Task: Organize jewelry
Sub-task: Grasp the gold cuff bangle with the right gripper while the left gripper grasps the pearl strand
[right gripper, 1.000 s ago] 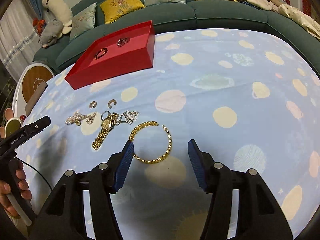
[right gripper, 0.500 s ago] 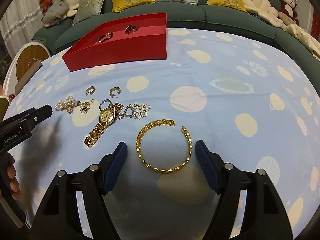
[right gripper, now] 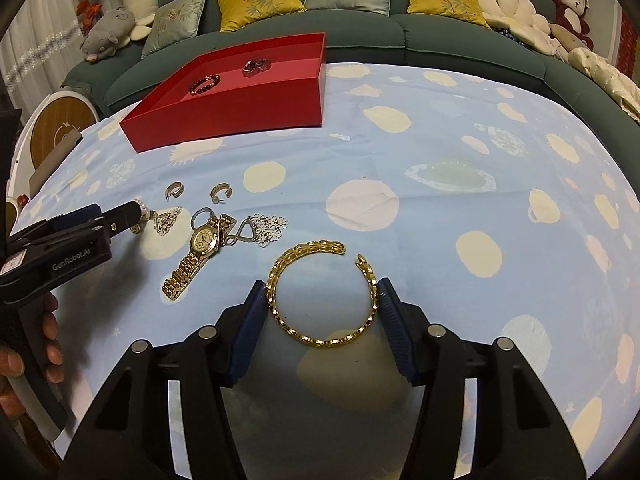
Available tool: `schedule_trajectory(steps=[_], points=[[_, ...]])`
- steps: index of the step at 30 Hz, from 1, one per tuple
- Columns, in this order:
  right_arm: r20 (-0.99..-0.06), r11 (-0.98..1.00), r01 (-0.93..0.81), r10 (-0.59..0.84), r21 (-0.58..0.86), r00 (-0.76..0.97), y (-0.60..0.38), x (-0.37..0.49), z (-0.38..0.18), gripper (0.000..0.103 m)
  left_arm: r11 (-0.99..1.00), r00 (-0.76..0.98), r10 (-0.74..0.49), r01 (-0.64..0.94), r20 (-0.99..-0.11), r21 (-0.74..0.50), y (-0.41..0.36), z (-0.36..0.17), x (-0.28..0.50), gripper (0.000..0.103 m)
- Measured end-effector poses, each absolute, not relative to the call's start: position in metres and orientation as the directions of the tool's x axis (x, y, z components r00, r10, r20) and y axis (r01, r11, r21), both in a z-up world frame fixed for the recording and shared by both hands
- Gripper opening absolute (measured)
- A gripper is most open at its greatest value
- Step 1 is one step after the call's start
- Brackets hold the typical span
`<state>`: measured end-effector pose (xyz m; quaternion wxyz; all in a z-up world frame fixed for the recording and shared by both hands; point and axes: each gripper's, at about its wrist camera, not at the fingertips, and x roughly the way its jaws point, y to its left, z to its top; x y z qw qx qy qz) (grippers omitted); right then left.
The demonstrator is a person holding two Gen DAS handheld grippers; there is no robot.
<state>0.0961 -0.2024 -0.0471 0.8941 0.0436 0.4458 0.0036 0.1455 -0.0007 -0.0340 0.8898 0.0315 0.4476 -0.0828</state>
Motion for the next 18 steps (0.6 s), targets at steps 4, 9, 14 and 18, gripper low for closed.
schedule_trajectory(steps=[4,9,14,18], points=[[-0.797,0.996,0.031,0.048,0.084,0.602,-0.203,0.096,-0.047,0.054,0.980,0.578,-0.108,0.199,-0.809,0.011,-0.008,-0.039,0.143,0.067],[-0.794,0.995,0.035,0.049,0.088,0.606,-0.206,0.097,-0.045,0.054,0.979,0.581,-0.111,0.205,-0.806,0.013,-0.009,-0.039,0.139,0.065],[-0.793,0.995,0.034,0.051,0.090,0.607,-0.206,0.096,-0.044,0.054,0.974,0.580,-0.119,0.224,-0.806,0.017,-0.010,-0.039,0.135,0.059],[-0.789,0.995,0.033,0.051,0.089,0.612,-0.205,0.096,-0.042,0.054,0.970,0.576,-0.128,0.241,-0.807,0.018,-0.012,-0.037,0.131,0.051]])
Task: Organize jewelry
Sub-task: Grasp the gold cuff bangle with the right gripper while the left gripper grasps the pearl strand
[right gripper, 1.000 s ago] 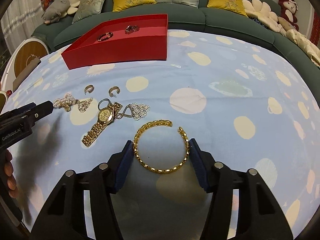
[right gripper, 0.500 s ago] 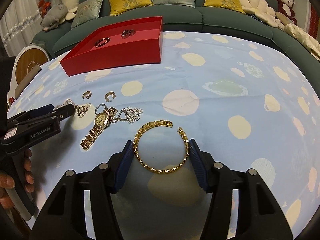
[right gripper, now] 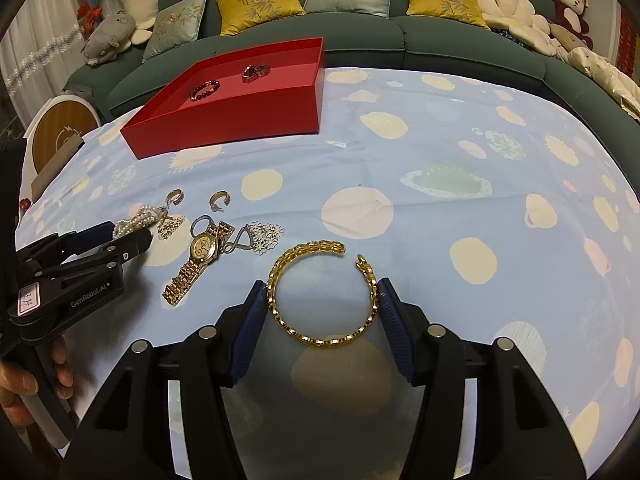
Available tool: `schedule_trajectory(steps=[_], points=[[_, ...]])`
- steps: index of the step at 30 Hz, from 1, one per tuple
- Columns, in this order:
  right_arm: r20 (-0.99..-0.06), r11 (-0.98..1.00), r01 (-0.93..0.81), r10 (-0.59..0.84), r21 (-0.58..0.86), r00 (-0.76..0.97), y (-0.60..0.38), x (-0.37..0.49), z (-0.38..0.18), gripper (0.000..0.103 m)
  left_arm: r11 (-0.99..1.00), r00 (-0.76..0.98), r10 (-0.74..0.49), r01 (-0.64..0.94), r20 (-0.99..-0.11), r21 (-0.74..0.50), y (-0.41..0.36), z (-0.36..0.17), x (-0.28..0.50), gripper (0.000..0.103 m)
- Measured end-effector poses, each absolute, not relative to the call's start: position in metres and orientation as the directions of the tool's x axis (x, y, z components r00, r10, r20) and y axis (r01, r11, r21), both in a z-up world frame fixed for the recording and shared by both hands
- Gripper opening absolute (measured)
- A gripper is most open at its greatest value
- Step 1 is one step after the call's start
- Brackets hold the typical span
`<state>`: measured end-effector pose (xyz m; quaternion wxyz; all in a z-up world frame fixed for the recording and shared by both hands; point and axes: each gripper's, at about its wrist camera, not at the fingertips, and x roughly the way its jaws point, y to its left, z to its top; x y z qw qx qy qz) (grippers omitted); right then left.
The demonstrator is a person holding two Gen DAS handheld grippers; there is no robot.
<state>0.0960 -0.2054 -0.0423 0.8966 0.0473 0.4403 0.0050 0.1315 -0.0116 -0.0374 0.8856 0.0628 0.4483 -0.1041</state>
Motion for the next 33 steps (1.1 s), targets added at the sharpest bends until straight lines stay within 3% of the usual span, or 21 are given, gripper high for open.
schedule_trajectory(steps=[2,3,4,17,19,30,33], points=[[-0.787,0.995,0.031,0.052,0.090,0.615,-0.205,0.096,-0.041,0.054,0.969,0.575,-0.133,0.246,-0.807,0.016,-0.012,-0.037,0.130,0.048],[-0.786,0.996,0.030,0.052,0.089,0.616,-0.204,0.096,-0.041,0.054,0.968,0.572,-0.137,0.250,-0.808,0.013,-0.012,-0.036,0.129,0.040],[-0.785,0.996,0.029,0.052,0.089,0.617,-0.204,0.096,-0.040,0.054,0.967,0.574,-0.142,0.255,-0.806,0.012,-0.012,-0.036,0.128,0.019],[-0.777,0.996,0.018,0.059,0.090,0.627,-0.198,0.095,-0.036,0.054,0.960,0.537,-0.236,0.257,-0.810,-0.109,0.003,-0.029,0.126,0.017],[-0.774,0.996,0.017,0.060,0.091,0.631,-0.198,0.095,-0.035,0.054,0.957,0.541,-0.254,0.260,-0.802,-0.128,0.006,-0.024,0.124,0.002],[-0.764,0.996,0.007,0.067,0.093,0.642,-0.195,0.096,-0.030,0.054,0.952,0.529,-0.286,0.249,-0.799,-0.176,0.010,-0.021,0.122,0.007],[-0.760,0.995,0.003,0.071,0.095,0.646,-0.193,0.096,-0.028,0.054,0.958,0.537,-0.263,0.243,-0.802,-0.152,0.004,-0.024,0.125,0.036]])
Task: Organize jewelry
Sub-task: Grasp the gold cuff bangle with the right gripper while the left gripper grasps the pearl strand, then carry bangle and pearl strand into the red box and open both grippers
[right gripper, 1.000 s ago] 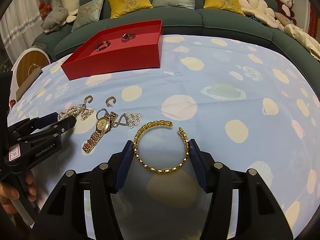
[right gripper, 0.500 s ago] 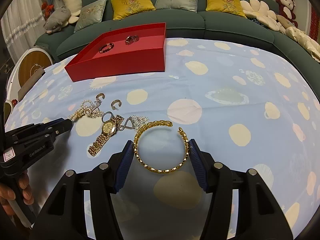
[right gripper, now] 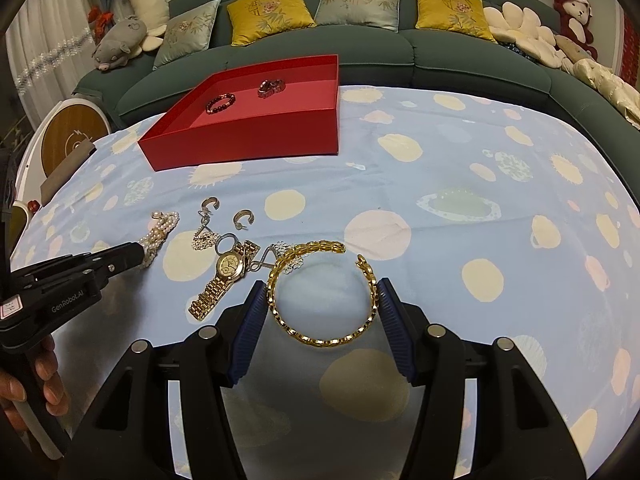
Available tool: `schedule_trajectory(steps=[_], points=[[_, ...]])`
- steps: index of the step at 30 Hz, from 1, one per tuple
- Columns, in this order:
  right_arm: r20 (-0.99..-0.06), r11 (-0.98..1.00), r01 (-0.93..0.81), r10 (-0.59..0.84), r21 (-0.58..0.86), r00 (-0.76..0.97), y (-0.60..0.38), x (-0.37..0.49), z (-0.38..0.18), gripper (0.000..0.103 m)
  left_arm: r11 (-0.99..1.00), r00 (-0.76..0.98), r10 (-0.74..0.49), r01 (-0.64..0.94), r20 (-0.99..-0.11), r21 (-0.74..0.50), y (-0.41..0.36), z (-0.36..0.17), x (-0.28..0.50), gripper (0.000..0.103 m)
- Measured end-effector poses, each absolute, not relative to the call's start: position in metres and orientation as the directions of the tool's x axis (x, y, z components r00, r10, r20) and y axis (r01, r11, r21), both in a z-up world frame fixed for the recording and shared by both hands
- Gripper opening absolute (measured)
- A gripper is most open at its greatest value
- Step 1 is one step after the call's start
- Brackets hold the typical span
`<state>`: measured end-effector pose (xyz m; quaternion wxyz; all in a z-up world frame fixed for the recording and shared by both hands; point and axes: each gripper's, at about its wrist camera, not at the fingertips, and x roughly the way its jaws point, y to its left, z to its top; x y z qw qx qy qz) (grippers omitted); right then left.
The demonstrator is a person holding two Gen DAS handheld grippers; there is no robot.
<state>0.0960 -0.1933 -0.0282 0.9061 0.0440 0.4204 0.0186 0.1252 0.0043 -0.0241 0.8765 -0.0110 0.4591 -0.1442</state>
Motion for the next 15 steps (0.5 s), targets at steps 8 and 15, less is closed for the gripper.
schedule_trajectory(steps=[8,15], points=[[-0.760,0.995,0.000,0.076,0.099,0.645,-0.191,0.096,-0.028,0.054,0.966,0.555,-0.222,0.235,-0.802,-0.104,-0.004,-0.033,0.138,0.023],[-0.757,0.994,0.003,0.078,0.105,0.649,-0.193,0.096,-0.026,0.054,0.962,0.548,-0.252,0.233,-0.798,-0.143,0.001,-0.028,0.139,0.009]])
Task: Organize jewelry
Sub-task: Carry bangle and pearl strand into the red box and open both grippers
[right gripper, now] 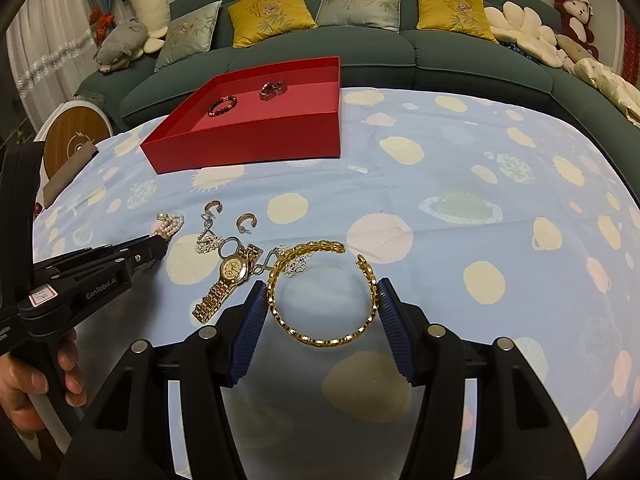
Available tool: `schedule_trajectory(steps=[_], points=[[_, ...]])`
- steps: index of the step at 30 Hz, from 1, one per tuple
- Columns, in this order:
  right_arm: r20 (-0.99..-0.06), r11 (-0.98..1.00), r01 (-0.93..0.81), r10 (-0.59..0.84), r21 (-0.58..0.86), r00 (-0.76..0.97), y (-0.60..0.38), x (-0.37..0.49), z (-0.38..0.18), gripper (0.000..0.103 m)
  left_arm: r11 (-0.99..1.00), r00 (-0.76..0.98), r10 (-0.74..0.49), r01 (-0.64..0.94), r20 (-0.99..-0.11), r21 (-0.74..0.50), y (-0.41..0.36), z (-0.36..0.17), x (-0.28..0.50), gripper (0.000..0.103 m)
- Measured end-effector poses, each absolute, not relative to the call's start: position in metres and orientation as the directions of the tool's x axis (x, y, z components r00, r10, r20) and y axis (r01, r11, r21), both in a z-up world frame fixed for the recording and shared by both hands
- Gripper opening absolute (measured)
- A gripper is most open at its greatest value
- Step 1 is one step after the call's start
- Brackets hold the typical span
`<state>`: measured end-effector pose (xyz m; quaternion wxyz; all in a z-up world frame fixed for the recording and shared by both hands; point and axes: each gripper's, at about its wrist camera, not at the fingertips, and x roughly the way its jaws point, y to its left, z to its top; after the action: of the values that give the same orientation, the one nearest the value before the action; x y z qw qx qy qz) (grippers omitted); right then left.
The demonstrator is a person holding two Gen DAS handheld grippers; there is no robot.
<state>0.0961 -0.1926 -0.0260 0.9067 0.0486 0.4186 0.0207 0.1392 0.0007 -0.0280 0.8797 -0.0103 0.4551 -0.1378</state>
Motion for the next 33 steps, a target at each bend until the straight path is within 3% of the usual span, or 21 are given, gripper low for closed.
schedule_trajectory(steps=[8,19,25,33], points=[[-0.732,0.992,-0.014,0.103,0.127,0.673,-0.188,0.098,-0.008,0.054,0.950,0.585,-0.301,0.251,-0.753,-0.185,0.004,0.011,0.134,0.009],[-0.616,0.983,-0.128,0.183,0.133,0.766,-0.171,0.170,0.075,0.054,0.948,0.670,-0.309,0.273,-0.675,-0.164,0.008,0.090,0.196,0.009],[-0.624,0.982,-0.137,0.188,0.129,0.758,-0.162,0.249,0.074,0.054,0.968,0.680,-0.248,0.208,-0.690,-0.143,0.007,0.075,0.264,0.009],[-0.698,0.989,-0.082,0.147,0.127,0.701,-0.164,0.334,0.032,0.054,0.976,0.631,-0.212,0.170,-0.746,-0.133,0.001,0.033,0.326,0.009]])
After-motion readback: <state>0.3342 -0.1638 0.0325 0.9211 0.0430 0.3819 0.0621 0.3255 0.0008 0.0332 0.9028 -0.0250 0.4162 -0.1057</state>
